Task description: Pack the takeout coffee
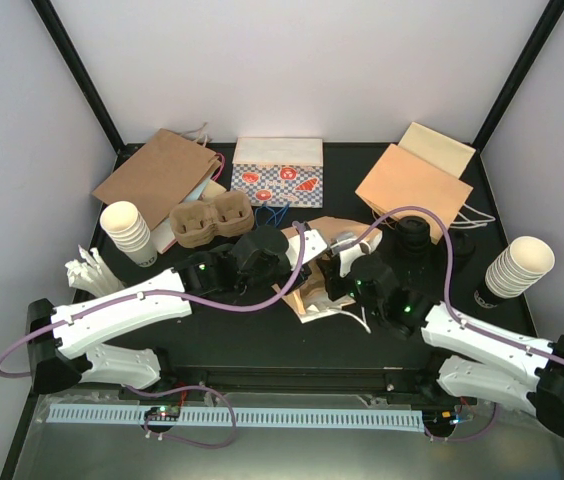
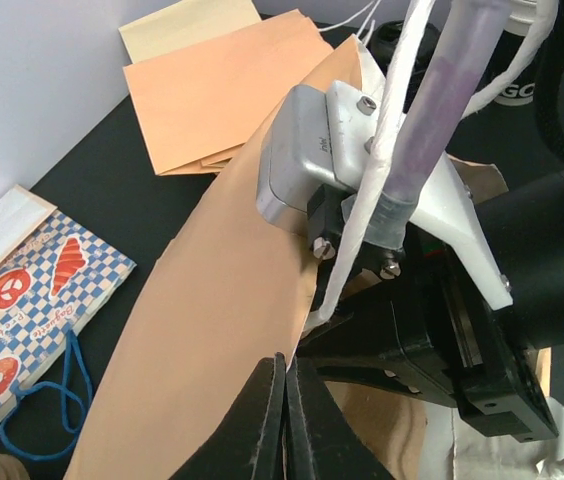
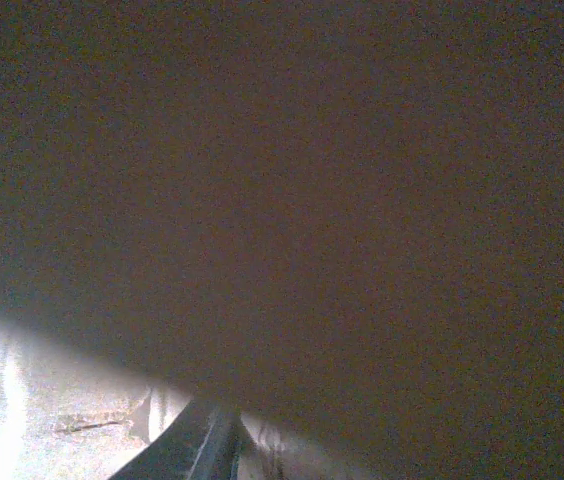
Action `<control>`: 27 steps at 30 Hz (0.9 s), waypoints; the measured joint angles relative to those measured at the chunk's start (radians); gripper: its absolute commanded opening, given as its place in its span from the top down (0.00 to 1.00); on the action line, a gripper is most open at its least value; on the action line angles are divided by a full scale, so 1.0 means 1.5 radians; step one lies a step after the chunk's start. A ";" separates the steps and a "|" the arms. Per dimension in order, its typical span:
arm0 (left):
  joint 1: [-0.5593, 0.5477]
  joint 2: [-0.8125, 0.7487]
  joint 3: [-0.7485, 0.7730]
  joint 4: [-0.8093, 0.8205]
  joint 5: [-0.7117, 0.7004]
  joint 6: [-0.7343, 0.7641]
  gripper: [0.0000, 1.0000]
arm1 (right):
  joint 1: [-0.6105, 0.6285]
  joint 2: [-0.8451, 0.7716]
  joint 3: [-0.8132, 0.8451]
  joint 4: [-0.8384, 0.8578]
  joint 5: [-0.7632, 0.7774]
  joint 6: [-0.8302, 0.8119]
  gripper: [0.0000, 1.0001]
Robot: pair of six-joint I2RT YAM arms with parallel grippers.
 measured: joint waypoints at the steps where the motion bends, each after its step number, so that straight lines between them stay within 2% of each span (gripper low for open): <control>1: 0.000 0.000 0.000 0.000 0.002 -0.001 0.98 | 0.007 0.000 -0.001 0.000 0.009 0.003 0.78; 8: 0.000 -0.001 -0.001 0.001 0.026 -0.011 0.98 | 0.039 -0.009 -0.016 0.010 0.077 0.043 0.78; 15: 0.000 -0.001 -0.003 0.011 0.047 -0.013 0.98 | 0.043 -0.028 -0.012 -0.009 0.095 0.049 0.78; 22: 0.001 0.000 0.005 0.006 0.007 -0.054 0.98 | 0.042 -0.026 -0.009 -0.021 0.093 0.049 0.78; 27: 0.014 0.020 0.047 -0.012 -0.022 -0.079 0.98 | 0.041 -0.028 -0.013 -0.021 0.089 0.052 0.78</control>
